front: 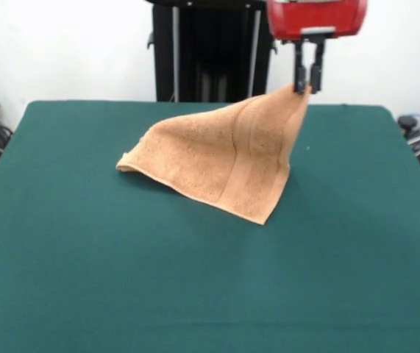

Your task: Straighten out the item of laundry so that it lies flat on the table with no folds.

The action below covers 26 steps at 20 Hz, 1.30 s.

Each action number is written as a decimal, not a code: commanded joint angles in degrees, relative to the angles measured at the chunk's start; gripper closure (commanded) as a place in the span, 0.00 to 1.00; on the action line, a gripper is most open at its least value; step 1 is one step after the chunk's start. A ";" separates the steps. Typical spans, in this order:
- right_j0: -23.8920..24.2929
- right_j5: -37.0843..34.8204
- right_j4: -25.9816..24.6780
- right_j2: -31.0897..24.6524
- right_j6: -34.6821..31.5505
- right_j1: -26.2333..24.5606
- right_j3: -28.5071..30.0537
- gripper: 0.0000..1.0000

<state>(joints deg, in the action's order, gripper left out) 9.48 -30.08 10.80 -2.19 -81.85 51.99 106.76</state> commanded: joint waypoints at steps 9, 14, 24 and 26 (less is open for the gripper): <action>-12.29 -9.51 5.51 7.70 -27.84 0.77 -3.80 1.00; -14.84 -14.82 4.82 9.23 -31.57 1.37 -7.67 1.00; -12.76 -14.23 4.20 7.14 -31.58 -0.30 -8.90 1.00; -11.63 -10.69 3.88 6.01 -30.58 -3.82 -9.63 1.00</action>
<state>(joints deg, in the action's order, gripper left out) -3.99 -43.03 12.84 4.67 -99.14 53.12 97.55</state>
